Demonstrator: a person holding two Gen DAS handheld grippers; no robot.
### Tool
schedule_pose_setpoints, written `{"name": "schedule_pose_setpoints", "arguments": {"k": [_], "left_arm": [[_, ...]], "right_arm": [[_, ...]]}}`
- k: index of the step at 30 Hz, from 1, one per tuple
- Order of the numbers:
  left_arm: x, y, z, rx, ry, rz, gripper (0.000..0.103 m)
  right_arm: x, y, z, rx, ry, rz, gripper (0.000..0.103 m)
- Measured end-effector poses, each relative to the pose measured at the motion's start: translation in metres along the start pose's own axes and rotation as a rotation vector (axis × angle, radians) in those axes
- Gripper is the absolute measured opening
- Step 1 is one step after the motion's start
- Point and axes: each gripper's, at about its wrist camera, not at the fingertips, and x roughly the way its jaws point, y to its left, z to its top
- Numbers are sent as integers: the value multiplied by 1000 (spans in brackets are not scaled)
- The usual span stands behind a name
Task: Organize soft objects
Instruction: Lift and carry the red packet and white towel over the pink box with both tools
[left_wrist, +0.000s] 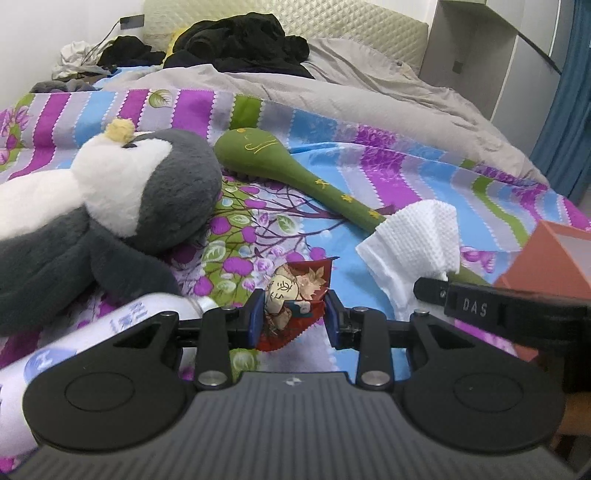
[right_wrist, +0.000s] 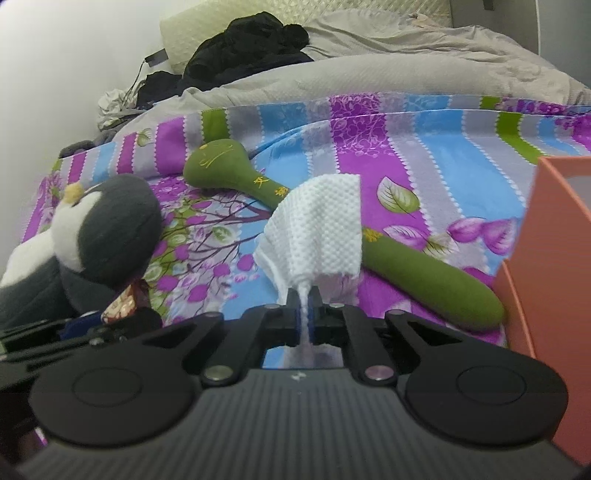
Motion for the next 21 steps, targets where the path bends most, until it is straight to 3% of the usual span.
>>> {"name": "schedule_pose_setpoints", "arguments": {"k": [21], "left_arm": [[-130, -11, -49, -34, 28, -62, 39]], "right_arm": [[-133, 21, -51, -99, 0, 2, 7]]}}
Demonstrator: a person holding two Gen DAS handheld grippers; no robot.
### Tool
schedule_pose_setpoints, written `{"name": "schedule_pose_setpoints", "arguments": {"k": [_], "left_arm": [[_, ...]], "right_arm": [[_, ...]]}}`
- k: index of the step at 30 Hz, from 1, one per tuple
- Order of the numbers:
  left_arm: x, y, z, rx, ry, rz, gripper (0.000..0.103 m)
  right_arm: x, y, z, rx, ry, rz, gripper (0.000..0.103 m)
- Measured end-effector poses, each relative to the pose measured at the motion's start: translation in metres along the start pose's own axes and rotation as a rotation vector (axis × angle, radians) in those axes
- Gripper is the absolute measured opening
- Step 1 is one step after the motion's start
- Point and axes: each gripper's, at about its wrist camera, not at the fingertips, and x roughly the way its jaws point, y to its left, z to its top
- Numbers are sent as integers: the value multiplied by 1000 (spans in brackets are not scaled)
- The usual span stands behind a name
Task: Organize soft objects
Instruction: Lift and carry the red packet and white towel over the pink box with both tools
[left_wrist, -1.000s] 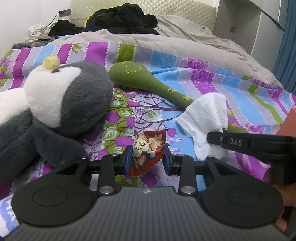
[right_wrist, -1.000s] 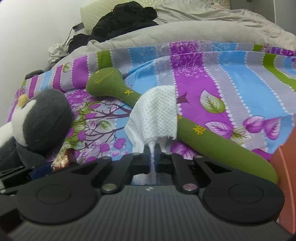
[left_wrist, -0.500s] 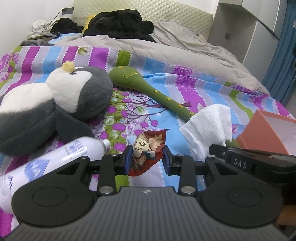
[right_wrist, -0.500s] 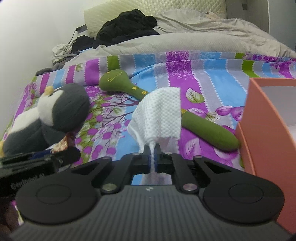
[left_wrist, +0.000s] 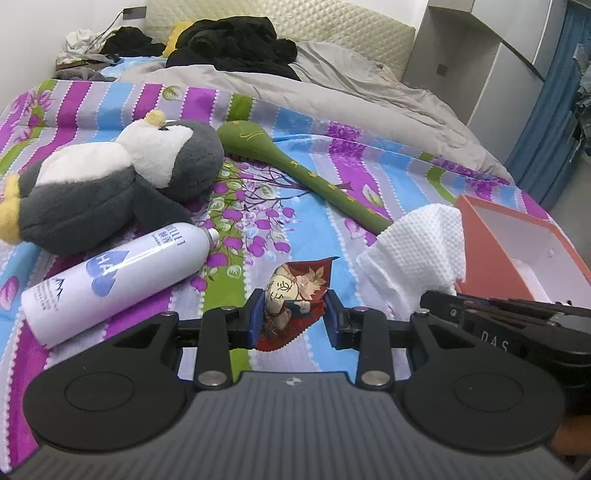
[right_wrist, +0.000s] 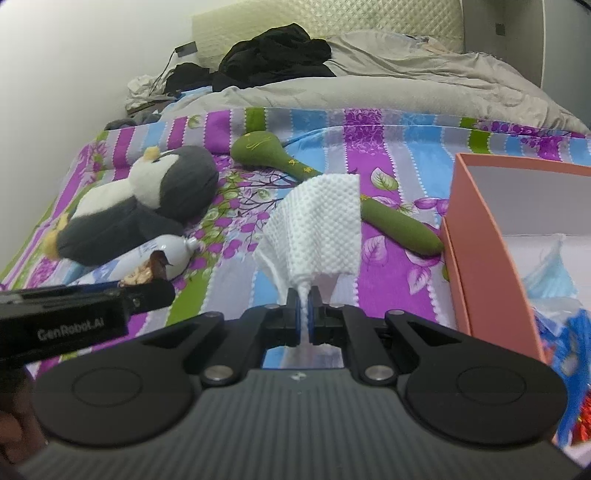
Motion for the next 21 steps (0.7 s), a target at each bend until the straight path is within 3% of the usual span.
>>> {"name": "schedule_pose_setpoints", "arguments": {"k": [14, 21], "left_arm": [[-55, -25, -27, 26, 25, -26, 39], [-78, -34, -20, 48, 31, -4, 39]], "right_arm": [[-61, -3, -35, -33, 27, 4, 7], [-83, -3, -34, -42, 5, -7, 7]]}}
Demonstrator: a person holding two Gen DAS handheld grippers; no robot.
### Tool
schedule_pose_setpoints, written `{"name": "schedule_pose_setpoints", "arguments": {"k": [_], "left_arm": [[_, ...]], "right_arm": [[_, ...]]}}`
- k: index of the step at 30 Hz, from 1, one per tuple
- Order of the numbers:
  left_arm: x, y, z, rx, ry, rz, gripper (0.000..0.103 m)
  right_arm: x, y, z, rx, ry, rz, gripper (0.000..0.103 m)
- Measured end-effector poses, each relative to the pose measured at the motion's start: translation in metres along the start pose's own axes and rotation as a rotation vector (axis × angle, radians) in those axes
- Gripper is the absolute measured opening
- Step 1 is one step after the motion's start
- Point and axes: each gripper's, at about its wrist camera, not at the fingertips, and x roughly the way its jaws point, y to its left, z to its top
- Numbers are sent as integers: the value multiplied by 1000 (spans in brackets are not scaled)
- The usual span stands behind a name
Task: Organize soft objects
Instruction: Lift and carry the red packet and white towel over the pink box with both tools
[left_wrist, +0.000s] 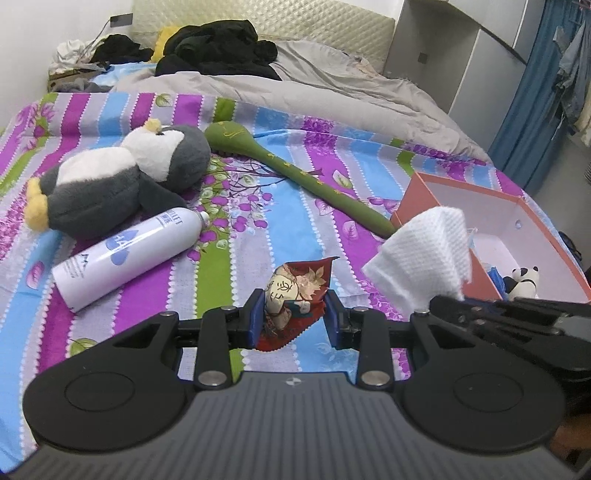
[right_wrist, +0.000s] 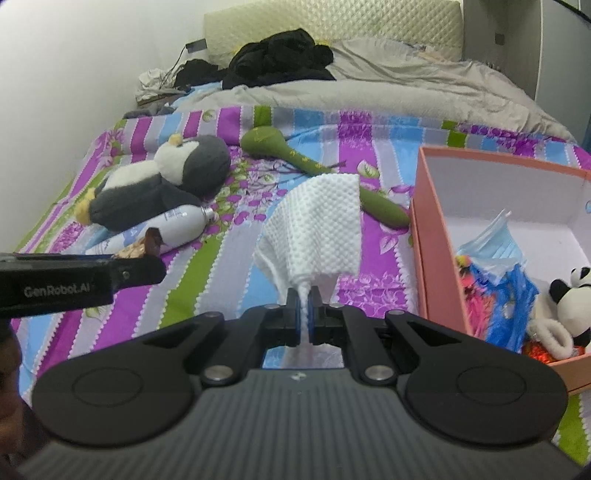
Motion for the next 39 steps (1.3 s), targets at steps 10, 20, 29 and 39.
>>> {"name": "schedule_pose_setpoints", "arguments": {"k": [10, 20, 29, 39], "left_arm": [[-25, -35, 47, 11, -51, -52, 39], [-31, -103, 105, 67, -102, -136, 39], [4, -173, 133, 138, -81, -224, 39], [80, -239, 125, 219, 45, -290, 39]], "right_arm": [[-38, -18, 30, 13, -62, 2, 7], [-72, -63, 72, 32, -119, -30, 8], [-87, -117, 89, 78, -174, -112, 8], [-66, -181, 76, 158, -99, -203, 8]]}}
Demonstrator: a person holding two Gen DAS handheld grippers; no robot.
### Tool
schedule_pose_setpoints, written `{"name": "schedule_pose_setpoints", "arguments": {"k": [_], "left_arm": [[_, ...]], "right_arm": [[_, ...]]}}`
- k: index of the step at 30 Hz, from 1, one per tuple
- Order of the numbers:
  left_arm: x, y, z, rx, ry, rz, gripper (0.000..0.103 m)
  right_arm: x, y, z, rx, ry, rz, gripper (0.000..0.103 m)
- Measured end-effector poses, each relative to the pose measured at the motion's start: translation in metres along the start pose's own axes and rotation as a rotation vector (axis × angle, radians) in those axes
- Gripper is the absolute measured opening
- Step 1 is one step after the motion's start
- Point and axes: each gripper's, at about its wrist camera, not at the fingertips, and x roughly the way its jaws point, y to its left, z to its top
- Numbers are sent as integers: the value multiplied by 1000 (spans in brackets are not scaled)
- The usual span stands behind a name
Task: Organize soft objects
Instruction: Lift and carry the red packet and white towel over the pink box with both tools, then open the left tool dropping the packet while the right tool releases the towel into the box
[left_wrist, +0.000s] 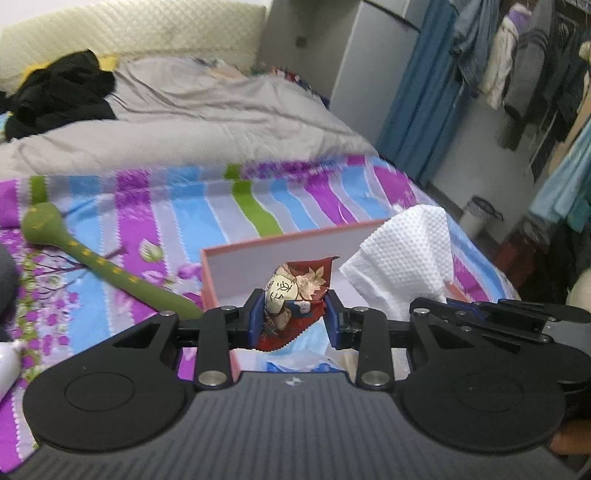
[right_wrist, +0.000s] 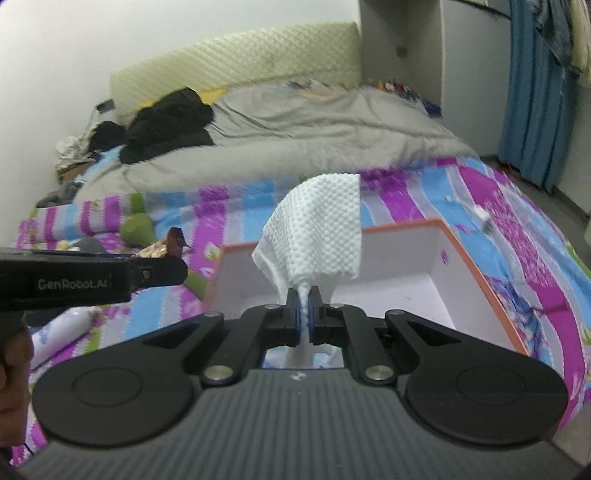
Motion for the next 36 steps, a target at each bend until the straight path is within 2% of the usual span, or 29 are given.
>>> {"name": "schedule_pose_setpoints", "arguments": {"k": [9, 18, 20, 21, 22, 23, 24, 31, 36], "left_arm": [[68, -6, -2, 36, 143, -27, 39], [86, -3, -6, 35, 190, -36, 40], [82, -3, -5, 30, 174, -33, 44], [78, -2, -4, 28, 160, -38, 53], [74, -2, -3, 27, 151, -39, 58], [69, -3, -2, 29, 139, -34, 63], [64, -3, -1, 33, 123, -29, 64], [17, -5, 5, 44, 64, -34, 64], [-29, -10, 5, 56, 14, -37, 64]], "right_arm": [[43, -38, -21, 77, 139, -44, 8], [68, -51, -41, 132, 244, -49, 10], [67, -51, -42, 137, 245, -49, 12], [67, -51, -42, 140, 249, -46, 16], [67, -52, -42, 144, 259, -46, 23], [68, -53, -41, 150, 269, -53, 41], [68, -53, -40, 156, 273, -64, 54], [36, -47, -34, 151, 213, -96, 54], [-7, -45, -22, 170, 116, -99, 54]]}}
